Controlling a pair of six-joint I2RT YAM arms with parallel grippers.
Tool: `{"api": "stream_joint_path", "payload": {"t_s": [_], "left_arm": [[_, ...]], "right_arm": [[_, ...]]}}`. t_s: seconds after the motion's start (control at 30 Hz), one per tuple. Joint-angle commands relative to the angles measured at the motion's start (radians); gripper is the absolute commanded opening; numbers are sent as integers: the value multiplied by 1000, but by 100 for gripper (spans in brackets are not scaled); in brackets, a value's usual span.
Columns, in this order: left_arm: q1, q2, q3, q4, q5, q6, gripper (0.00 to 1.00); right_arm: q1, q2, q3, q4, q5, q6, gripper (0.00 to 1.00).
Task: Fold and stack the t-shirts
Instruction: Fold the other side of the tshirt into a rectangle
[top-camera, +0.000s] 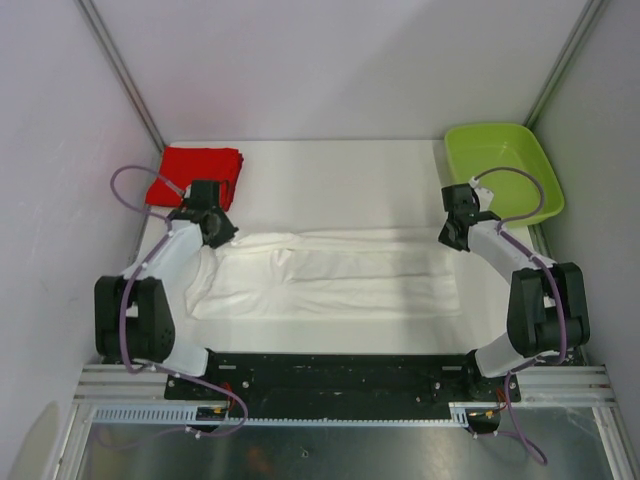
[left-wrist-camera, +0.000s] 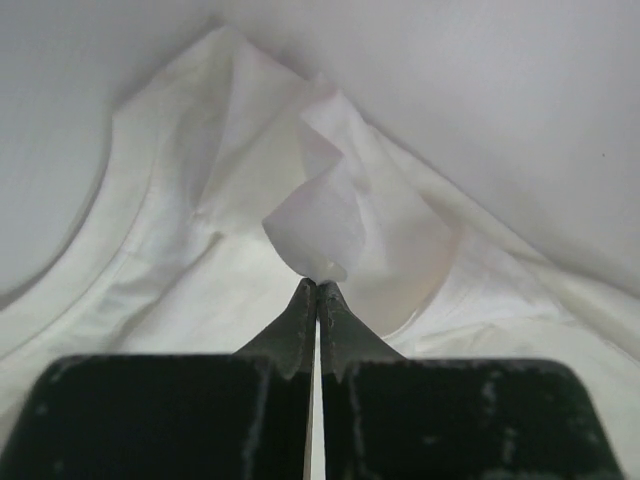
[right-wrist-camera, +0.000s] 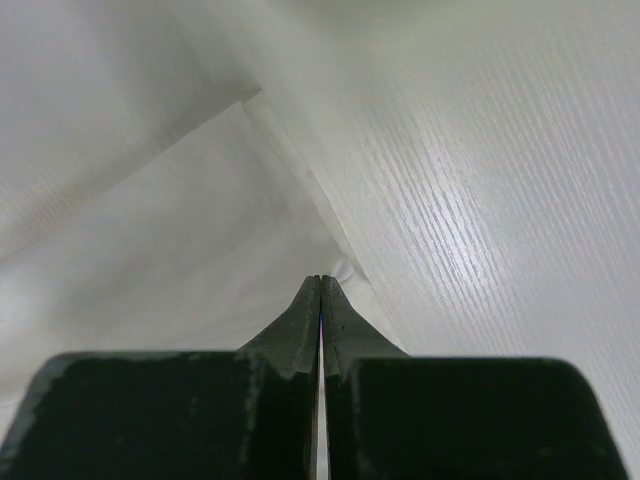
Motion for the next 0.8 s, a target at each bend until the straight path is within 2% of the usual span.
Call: {"api": "stream_joint_path", "payload": {"t_s": [0.0, 0.33, 0.77], "left_arm": [[23, -149, -56, 11, 4, 4, 0], [29, -337, -163, -26, 53, 5, 0], [30, -479, -263, -58, 84, -28, 0]], "right_arm": [[4, -44, -21, -21, 34, 2, 0], [3, -30, -45, -13, 42, 10, 0], [28, -45, -78, -22, 61, 27, 0]]}}
